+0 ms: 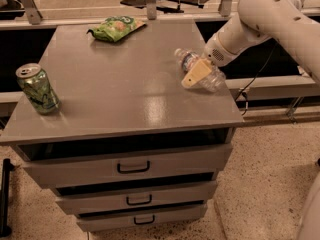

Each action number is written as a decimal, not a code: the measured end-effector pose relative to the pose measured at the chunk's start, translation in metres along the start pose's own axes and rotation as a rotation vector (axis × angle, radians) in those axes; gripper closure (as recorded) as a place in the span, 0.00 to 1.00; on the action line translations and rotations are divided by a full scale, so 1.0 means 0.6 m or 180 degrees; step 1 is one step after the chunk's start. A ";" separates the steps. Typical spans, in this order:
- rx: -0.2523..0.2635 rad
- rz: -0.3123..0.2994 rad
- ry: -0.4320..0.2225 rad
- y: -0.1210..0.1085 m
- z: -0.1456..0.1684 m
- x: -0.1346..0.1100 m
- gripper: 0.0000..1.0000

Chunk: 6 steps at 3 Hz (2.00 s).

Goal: Pick water bottle

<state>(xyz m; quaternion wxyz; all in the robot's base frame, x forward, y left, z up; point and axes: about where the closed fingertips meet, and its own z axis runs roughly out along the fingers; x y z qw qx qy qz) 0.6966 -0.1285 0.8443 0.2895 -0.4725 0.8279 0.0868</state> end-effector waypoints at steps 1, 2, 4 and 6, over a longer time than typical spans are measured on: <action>-0.0101 0.0102 0.0003 0.002 0.005 0.002 0.47; -0.0240 0.0071 -0.0091 0.018 -0.012 -0.017 0.71; -0.0680 -0.0507 -0.0594 0.078 -0.096 -0.104 1.00; -0.0926 -0.0863 -0.0923 0.115 -0.156 -0.149 1.00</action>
Offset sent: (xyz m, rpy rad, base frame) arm -0.0184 0.0193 0.0350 0.1091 0.0495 0.0753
